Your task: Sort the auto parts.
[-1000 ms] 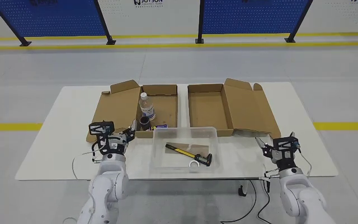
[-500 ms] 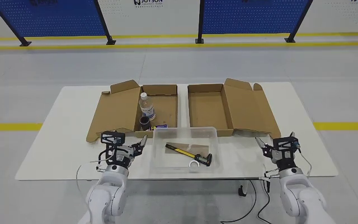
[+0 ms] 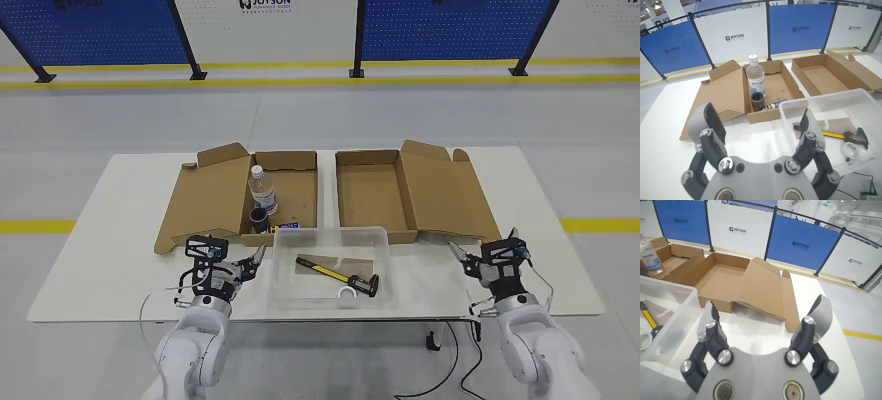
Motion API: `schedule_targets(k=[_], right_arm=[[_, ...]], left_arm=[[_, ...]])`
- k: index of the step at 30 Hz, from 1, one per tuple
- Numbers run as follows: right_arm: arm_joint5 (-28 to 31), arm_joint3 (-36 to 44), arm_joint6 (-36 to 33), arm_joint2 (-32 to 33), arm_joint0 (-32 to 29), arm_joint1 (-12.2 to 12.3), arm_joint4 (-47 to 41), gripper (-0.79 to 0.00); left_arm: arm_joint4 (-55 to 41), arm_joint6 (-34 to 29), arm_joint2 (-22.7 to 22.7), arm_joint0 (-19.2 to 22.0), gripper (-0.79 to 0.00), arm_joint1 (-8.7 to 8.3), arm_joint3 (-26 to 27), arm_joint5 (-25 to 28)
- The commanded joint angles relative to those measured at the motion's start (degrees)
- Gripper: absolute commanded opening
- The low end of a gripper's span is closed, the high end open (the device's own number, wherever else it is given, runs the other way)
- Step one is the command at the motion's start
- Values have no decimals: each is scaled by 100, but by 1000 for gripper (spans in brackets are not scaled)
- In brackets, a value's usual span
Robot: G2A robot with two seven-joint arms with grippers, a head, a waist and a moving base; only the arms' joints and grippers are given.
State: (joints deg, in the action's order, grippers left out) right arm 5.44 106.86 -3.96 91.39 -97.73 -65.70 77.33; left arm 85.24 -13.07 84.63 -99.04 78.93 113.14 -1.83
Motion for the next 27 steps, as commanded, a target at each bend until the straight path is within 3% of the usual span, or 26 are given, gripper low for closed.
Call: schedule_targets(k=[1, 8, 13, 18, 27], right_arm=[[317, 178, -268, -16, 48, 17, 26, 0], [1809, 741, -1771, -233, 447, 96, -113, 0], [2277, 882, -2756, -637, 854, 91, -903, 0], [2369, 702, -3781, -1176, 1478, 60, -1828, 0], [1991, -40, -4731, -2188, 2552, -40, -1928, 0]], left_arm=[[0, 0, 0, 0, 0, 0, 0, 0], [0, 0, 0, 0, 0, 0, 0, 0], [0, 0, 0, 0, 0, 0, 0, 0], [0, 0, 0, 0, 0, 0, 0, 0], [0, 0, 0, 0, 0, 0, 0, 0]])
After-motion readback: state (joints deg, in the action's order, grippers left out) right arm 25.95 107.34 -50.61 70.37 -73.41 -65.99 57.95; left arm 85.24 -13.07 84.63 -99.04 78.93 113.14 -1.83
